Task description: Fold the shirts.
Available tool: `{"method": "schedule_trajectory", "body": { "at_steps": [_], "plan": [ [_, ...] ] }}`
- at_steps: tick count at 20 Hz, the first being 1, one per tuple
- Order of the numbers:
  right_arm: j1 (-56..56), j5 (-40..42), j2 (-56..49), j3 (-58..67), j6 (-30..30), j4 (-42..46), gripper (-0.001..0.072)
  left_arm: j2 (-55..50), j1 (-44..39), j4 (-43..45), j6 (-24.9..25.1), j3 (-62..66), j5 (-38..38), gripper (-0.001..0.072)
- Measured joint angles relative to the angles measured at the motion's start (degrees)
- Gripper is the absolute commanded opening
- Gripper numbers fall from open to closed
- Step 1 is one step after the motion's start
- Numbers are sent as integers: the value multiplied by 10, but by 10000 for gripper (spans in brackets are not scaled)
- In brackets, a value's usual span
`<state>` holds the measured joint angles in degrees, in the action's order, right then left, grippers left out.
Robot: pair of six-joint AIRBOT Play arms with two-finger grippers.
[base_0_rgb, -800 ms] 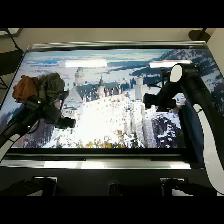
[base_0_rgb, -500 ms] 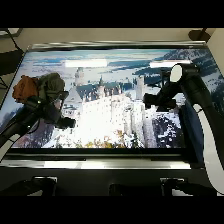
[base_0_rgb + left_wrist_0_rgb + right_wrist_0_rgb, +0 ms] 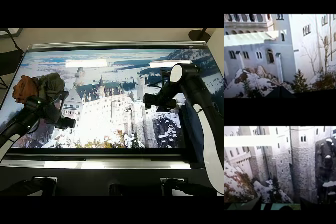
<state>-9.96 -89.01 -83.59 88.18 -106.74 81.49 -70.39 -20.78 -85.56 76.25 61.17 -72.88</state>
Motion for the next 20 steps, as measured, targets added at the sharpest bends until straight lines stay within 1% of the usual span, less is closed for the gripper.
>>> {"method": "schedule_trajectory", "body": {
  "at_steps": [4, 7, 8, 9, 10, 15, 16, 17, 18, 19, 20],
  "plan": [
    [0, 17, 0, 0, 0, 0, 570, 0, 0, -3, -3, 0, 14, 29],
    [0, 35, 0, 0, 0, 4, 560, 0, 0, -9, -7, 0, 51, 29],
    [0, 40, 0, 0, 0, 7, 543, 0, 0, -10, -7, 0, 67, 29],
    [0, 44, 0, 0, 0, 10, 497, 0, 0, -15, -7, 0, 83, 29],
    [0, 50, 0, 0, 5, 15, 430, 0, 0, -20, -8, 0, 99, 29],
    [0, 100, 0, 0, 38, 36, 441, 0, 0, -32, -9, 0, 148, 33],
    [0, 113, 0, 0, 41, 38, 443, 0, 0, -33, -9, 0, 153, 130],
    [0, 127, 0, 0, 44, 40, 525, 0, 0, -34, -9, -1, 158, 455],
    [0, 141, 0, 0, 46, 41, 685, 0, 0, -34, -9, -1, 167, 720],
    [0, 158, 0, 0, 48, 43, 706, 0, 1, -35, -9, 0, 182, 720],
    [0, 174, 0, 0, 50, 45, 706, 0, 2, -34, -11, 1, 205, 720]
  ]
}}
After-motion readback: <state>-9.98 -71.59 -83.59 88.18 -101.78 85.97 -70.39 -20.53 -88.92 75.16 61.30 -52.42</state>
